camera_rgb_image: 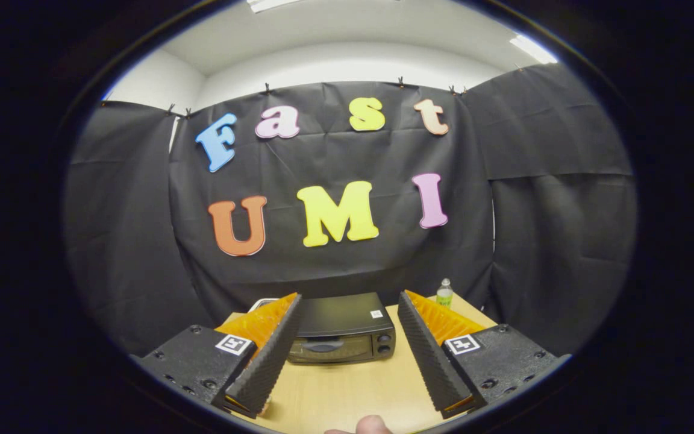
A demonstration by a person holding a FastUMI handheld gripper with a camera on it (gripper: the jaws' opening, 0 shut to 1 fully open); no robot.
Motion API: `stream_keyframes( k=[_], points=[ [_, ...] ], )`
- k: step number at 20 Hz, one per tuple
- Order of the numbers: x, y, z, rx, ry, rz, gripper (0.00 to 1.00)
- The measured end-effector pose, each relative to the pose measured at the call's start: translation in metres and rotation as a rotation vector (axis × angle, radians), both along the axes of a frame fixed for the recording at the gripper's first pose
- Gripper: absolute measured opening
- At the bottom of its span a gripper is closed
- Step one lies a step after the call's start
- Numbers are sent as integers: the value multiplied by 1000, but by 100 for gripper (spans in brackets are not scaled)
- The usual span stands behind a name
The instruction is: Open the toaster oven, put the food inside, and close the toaster oven door.
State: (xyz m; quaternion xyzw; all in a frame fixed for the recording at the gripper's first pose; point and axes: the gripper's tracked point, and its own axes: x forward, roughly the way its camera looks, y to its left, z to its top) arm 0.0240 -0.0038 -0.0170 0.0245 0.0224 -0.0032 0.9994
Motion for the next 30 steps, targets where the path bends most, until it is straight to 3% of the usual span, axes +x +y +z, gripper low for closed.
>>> stream_keyframes(
  k=[5, 12, 20, 30],
  points=[
    [17, 8, -14, 11, 24, 21, 100],
    [76, 28, -49, -10, 56, 68, 100],
    [173, 60, -138, -29, 159, 108, 100],
    [247, 71, -245, -87, 284, 83, 100]
  ],
)
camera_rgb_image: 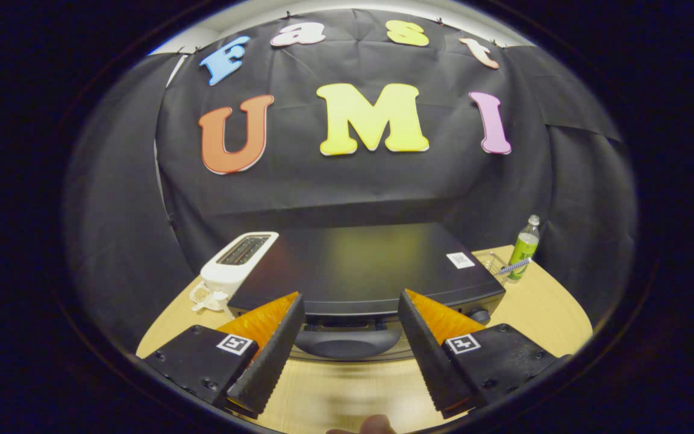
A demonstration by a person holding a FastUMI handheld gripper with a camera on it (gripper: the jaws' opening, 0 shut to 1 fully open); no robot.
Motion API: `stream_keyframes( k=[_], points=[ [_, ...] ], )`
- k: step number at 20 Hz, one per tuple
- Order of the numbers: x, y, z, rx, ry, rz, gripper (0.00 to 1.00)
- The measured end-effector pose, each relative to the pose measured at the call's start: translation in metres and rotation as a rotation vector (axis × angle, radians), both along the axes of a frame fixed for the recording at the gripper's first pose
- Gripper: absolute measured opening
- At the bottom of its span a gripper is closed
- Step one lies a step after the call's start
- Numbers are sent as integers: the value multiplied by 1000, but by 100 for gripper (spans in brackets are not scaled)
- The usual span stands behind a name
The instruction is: Open the toaster oven, put the food inside, and close the toaster oven door.
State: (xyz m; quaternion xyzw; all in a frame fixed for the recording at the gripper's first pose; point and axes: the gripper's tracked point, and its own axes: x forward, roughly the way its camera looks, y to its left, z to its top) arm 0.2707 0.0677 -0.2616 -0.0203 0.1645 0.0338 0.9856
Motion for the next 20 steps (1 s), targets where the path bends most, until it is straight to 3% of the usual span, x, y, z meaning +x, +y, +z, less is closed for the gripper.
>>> stream_keyframes(
  k=[4, 10, 20],
  points=[
    [5, -2, -23, 6, 52, -17, 100],
    [-4, -2, -28, -48, 45, 21, 100],
    [-87, -12, -82, -79, 153, 21, 100]
  ],
)
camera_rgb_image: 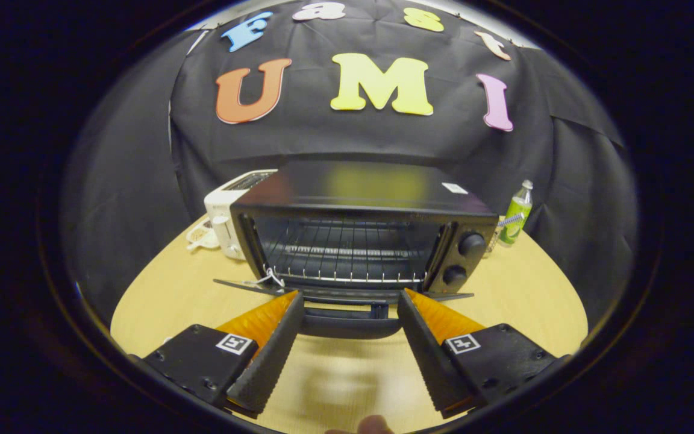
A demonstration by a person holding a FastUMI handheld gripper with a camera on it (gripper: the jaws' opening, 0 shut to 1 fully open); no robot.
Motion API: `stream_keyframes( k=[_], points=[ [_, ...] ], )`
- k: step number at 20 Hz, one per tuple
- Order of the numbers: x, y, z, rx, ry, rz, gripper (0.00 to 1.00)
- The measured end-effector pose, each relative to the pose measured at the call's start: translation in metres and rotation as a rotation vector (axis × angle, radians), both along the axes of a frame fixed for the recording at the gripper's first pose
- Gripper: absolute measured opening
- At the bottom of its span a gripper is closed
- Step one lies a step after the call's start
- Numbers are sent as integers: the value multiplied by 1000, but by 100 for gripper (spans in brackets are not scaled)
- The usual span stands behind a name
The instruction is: Open the toaster oven, put the food inside, and close the toaster oven door.
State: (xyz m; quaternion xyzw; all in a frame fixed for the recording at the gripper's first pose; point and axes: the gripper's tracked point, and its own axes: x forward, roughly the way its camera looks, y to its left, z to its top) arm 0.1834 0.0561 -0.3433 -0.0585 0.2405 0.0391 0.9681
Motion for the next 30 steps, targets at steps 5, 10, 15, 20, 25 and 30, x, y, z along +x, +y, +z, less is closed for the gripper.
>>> stream_keyframes(
  k=[5, 10, 15, 20, 25, 30],
  points=[
    [-25, -4, -34, -28, 62, 13, 100],
    [-37, -10, -56, -23, 131, 15, 100],
    [-58, -18, -1, 18, 107, 86, 100],
    [-106, -11, 51, 194, 266, 243, 100],
    [-141, 17, 75, 366, 444, 343, 100],
    [-172, 81, 41, 539, 647, 397, 100]
  ],
)
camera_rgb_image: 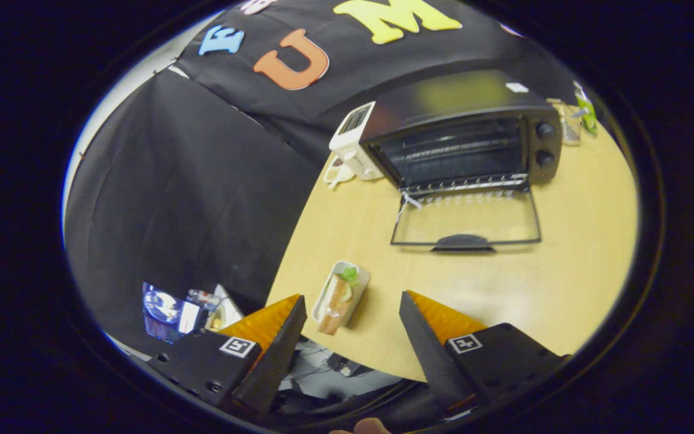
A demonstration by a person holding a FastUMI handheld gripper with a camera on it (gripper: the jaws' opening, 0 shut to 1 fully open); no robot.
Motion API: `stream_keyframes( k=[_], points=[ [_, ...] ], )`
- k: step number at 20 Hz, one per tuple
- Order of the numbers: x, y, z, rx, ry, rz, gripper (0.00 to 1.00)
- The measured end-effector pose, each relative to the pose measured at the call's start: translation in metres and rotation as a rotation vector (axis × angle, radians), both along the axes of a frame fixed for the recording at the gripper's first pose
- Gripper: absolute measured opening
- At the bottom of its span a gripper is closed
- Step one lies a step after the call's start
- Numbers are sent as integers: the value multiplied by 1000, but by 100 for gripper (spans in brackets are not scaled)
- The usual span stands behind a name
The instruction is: Open the toaster oven, put the food inside, and close the toaster oven door.
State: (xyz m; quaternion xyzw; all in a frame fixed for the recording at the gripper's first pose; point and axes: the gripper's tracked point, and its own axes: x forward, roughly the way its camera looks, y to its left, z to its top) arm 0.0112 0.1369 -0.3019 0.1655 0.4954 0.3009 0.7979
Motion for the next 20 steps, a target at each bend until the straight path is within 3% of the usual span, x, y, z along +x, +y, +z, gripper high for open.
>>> stream_keyframes(
  k=[4, 8, 13, 15, 20],
  points=[
    [-14, 42, -50, 68, 205, -14, 96],
    [-20, 65, -83, 58, 285, 4, 86],
    [-19, 80, -105, 49, 335, -17, 65],
    [-17, 83, -107, 63, 359, -37, 44],
    [-18, 83, -94, 93, 377, -28, 29]
  ],
)
